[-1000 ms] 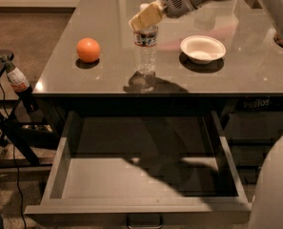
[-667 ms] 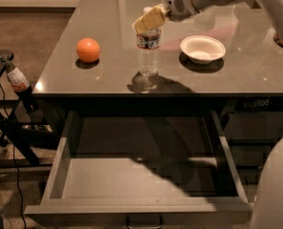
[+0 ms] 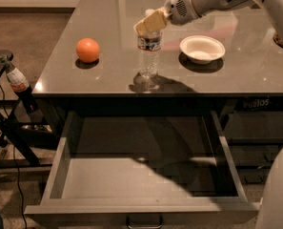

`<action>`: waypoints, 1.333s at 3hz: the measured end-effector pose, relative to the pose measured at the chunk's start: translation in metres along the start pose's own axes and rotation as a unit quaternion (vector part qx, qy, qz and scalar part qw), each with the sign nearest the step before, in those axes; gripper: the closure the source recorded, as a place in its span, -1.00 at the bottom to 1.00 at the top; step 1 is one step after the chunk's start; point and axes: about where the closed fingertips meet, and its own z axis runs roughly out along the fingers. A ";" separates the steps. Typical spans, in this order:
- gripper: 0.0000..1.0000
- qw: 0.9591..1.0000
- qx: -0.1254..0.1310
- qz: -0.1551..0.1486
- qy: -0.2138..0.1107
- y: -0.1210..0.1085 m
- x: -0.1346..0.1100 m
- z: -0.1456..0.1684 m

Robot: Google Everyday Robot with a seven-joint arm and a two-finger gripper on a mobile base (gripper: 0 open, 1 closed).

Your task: Pick water bottle from top drawer and place on counter

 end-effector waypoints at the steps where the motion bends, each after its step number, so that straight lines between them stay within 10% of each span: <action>1: 0.15 1.000 0.000 0.000 0.000 0.000 0.000 0.000; 4: -1.00 1.000 0.000 0.000 0.000 0.000 0.000 0.000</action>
Offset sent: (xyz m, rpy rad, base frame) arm 0.0000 0.0000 0.0000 0.0000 0.0000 0.0000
